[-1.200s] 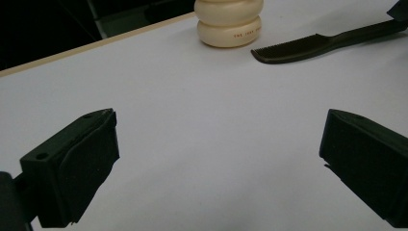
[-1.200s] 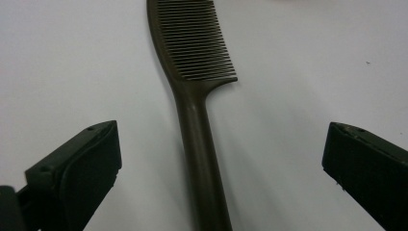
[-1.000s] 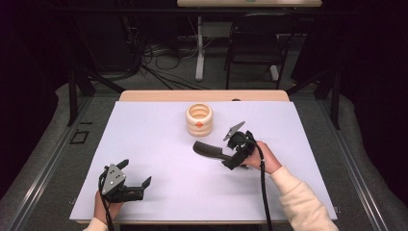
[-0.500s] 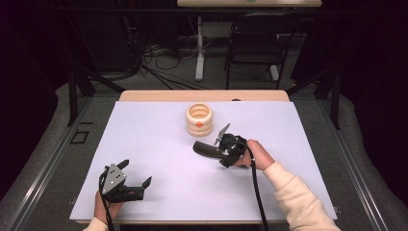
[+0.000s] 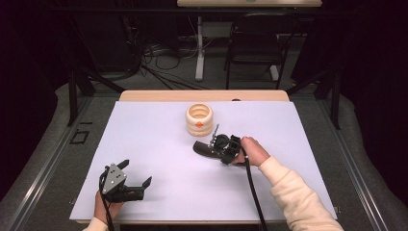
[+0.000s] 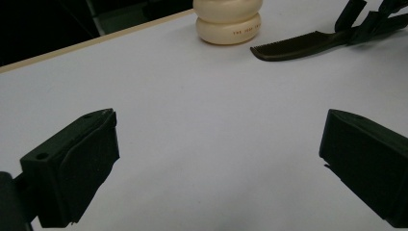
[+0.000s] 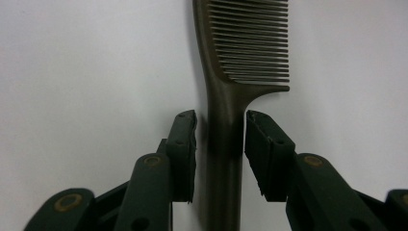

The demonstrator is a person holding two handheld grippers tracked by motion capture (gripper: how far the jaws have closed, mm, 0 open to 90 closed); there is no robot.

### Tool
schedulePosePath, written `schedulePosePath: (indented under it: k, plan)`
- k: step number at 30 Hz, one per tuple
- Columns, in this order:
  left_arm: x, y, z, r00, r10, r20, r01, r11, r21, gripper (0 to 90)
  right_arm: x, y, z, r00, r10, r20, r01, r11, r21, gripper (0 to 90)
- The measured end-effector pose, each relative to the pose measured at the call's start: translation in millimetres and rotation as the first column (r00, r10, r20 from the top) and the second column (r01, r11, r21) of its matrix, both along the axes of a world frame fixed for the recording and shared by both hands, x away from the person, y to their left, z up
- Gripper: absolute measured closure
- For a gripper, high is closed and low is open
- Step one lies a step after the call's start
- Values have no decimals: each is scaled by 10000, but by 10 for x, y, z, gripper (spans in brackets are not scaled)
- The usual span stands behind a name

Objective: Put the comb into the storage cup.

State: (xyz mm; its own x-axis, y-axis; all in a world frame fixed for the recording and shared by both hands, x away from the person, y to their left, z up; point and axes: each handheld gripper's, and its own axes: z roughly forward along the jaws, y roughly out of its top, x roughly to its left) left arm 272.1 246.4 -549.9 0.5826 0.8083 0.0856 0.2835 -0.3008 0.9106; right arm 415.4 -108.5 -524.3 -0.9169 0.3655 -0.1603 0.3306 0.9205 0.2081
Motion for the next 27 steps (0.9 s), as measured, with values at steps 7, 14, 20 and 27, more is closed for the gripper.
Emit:
schedulePosePath:
  k: [7,14,20,27]
  plan:
    - [4,2,-3,10000,-12,-21,12,10000,-2,0,47,33,-34,9997,-121,-191,117,9997,-207,673]
    - [4,2,-3,10000,-36,-30,36,10000,34,0,64,47,-32,9992,-102,-376,90,9995,-318,716]
    - [2,3,-2,10000,-24,-32,24,10000,34,0,50,29,-22,9993,-55,-383,49,9999,-145,720]
    - [2,2,-2,10000,-15,-27,15,10000,41,0,5,-7,38,9998,-62,-208,69,9994,343,720]
